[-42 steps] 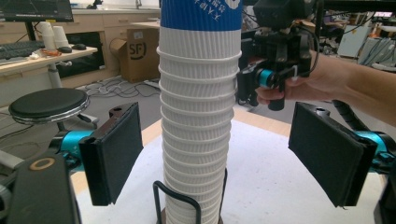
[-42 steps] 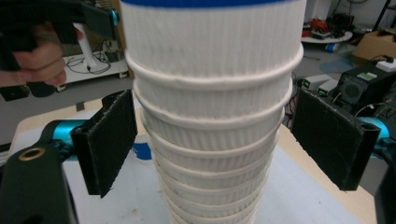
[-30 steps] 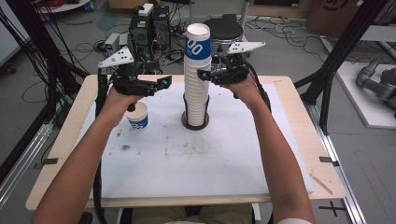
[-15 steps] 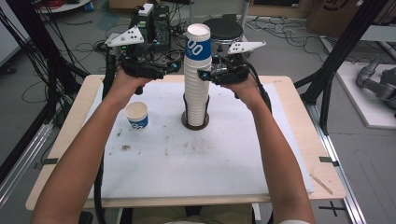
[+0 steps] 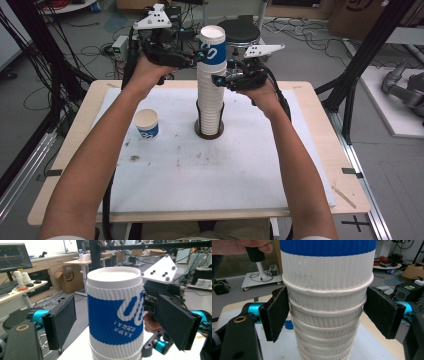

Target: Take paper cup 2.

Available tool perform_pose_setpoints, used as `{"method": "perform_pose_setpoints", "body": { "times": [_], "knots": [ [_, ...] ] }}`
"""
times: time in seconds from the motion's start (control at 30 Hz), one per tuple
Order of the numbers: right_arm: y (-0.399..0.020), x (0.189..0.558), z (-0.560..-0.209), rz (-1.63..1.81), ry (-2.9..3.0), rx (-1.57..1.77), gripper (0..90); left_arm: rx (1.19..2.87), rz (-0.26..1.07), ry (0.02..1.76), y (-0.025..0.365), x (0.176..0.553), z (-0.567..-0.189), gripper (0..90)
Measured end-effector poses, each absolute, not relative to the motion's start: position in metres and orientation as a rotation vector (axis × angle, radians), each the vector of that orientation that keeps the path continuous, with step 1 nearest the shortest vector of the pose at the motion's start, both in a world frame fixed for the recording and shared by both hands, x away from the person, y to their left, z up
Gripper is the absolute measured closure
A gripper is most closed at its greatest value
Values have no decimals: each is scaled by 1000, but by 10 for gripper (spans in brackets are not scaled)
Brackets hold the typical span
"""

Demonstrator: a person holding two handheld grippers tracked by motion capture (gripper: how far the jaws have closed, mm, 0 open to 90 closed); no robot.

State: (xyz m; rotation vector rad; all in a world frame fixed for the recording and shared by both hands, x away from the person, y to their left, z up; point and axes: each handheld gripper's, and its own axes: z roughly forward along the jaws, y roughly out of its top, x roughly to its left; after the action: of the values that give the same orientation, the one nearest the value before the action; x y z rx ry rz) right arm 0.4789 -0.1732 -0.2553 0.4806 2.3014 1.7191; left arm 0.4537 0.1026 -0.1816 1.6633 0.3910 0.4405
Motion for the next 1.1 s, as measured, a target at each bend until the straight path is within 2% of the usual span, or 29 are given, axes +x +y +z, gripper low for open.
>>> {"method": "perform_pose_setpoints", "body": {
  "times": [0.43,0.53,0.67,0.8,1.1],
  "knots": [
    [-173,478,-255,1714,2300,469,219,1689,414,397,74,465,-189,177],
    [-172,477,-254,1710,2308,467,219,1685,434,385,72,466,-190,238],
    [-174,477,-254,1704,2308,461,220,1667,425,390,71,466,-189,251],
    [-174,477,-254,1709,2309,465,220,1592,411,401,74,466,-181,263],
    [-175,477,-254,1711,2308,490,214,1552,442,389,79,457,-154,263]
  ]
}}
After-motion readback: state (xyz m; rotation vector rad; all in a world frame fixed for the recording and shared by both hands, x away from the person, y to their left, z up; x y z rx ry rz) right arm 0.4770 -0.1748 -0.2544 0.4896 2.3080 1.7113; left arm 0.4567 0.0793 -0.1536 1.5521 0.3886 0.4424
